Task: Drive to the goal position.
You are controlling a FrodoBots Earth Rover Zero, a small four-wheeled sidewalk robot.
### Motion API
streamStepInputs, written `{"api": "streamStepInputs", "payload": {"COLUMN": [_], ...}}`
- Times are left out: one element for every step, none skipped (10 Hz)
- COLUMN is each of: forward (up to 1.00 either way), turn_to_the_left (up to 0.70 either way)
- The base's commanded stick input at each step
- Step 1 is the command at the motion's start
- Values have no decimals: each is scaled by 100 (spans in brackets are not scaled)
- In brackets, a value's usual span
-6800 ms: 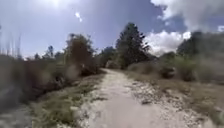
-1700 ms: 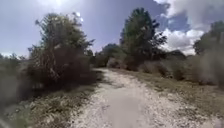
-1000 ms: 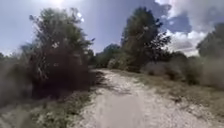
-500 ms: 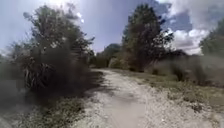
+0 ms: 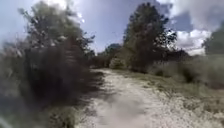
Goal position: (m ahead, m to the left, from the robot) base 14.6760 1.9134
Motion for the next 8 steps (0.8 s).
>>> {"api": "streamStepInputs", "payload": {"forward": [70,70,70,70,70,70,70,70], "turn_to_the_left": [0,0,0,0,0,0,0,0]}}
